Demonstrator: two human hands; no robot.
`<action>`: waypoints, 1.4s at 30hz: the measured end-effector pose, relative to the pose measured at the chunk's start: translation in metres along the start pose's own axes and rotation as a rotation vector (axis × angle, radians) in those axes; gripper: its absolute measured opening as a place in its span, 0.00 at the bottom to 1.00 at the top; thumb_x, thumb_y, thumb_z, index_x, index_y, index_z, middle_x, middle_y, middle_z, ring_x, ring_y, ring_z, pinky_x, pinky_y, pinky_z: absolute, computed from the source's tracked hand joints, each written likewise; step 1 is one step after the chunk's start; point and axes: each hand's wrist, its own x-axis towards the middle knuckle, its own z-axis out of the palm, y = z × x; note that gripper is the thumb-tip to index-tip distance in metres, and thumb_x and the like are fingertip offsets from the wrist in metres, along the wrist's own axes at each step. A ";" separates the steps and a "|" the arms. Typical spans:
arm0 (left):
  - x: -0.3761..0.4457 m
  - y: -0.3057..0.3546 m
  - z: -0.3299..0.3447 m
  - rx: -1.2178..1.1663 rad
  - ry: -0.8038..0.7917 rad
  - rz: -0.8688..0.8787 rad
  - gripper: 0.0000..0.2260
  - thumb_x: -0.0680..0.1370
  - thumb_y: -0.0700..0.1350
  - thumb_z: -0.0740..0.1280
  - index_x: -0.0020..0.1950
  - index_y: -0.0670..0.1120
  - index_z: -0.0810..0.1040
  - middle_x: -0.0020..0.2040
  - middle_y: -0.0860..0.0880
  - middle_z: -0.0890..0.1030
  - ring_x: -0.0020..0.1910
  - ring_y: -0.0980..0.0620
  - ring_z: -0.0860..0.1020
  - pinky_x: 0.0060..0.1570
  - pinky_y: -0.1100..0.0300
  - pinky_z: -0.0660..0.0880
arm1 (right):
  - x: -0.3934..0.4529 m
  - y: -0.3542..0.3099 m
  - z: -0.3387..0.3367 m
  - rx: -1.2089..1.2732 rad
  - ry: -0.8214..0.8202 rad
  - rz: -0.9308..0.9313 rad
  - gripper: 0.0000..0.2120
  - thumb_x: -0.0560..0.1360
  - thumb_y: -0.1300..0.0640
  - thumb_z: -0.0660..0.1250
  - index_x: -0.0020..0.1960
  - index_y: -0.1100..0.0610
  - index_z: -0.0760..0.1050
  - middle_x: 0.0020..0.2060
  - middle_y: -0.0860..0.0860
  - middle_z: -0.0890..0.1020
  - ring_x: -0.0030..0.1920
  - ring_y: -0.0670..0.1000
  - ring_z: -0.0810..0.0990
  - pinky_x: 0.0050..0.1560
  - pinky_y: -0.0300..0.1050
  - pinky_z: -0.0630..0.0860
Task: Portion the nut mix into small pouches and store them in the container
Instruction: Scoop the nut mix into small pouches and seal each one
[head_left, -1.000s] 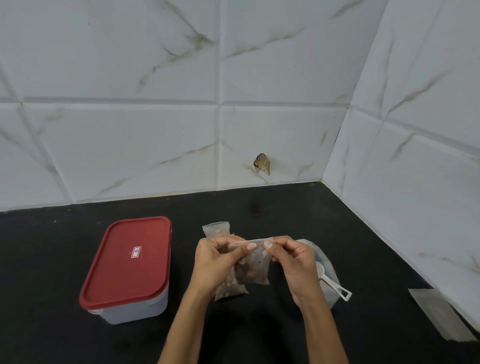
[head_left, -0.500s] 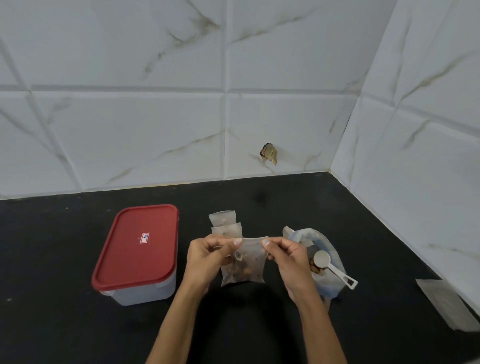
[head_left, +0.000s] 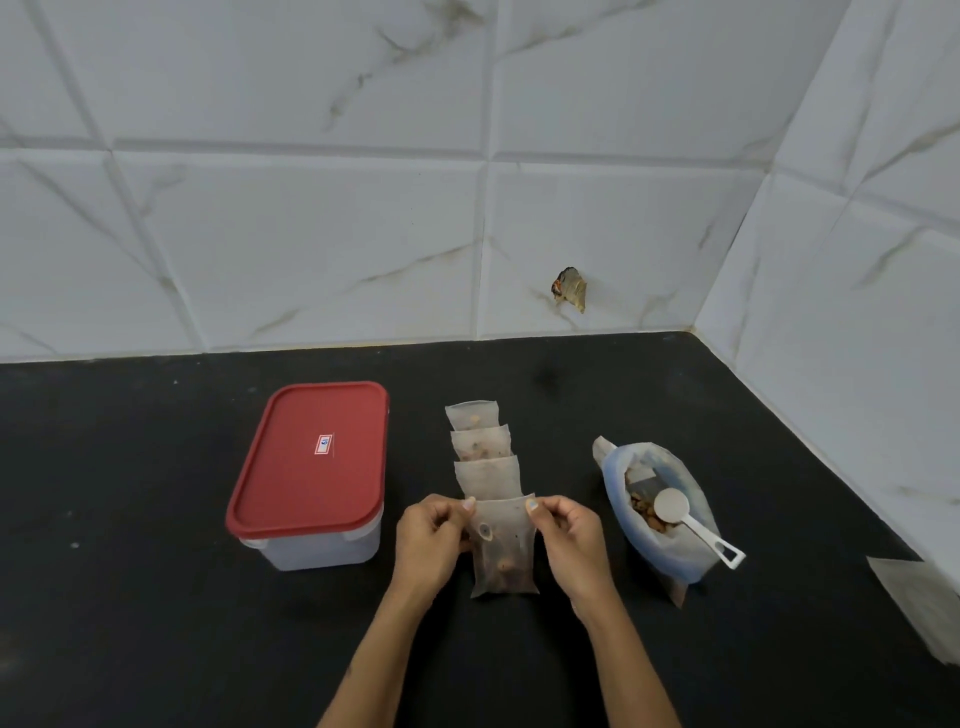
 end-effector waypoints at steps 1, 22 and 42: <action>0.001 -0.003 -0.002 0.142 0.041 0.062 0.10 0.79 0.42 0.65 0.41 0.39 0.80 0.45 0.44 0.81 0.43 0.52 0.81 0.42 0.65 0.78 | 0.001 0.002 0.002 -0.070 0.013 -0.028 0.06 0.77 0.54 0.65 0.47 0.54 0.79 0.43 0.48 0.81 0.46 0.44 0.80 0.43 0.33 0.73; 0.006 -0.014 -0.003 0.673 0.105 0.298 0.18 0.82 0.51 0.57 0.37 0.45 0.76 0.45 0.49 0.72 0.37 0.58 0.73 0.39 0.68 0.70 | 0.008 0.022 0.013 -0.409 0.207 -0.281 0.10 0.79 0.57 0.61 0.56 0.54 0.78 0.50 0.44 0.74 0.51 0.41 0.75 0.57 0.44 0.75; -0.087 0.058 0.198 -0.140 -0.674 0.143 0.18 0.77 0.60 0.60 0.47 0.46 0.76 0.44 0.49 0.81 0.42 0.55 0.78 0.44 0.61 0.77 | -0.026 -0.001 -0.216 -0.346 0.987 -0.042 0.15 0.78 0.58 0.63 0.63 0.61 0.73 0.58 0.60 0.77 0.56 0.57 0.76 0.57 0.49 0.71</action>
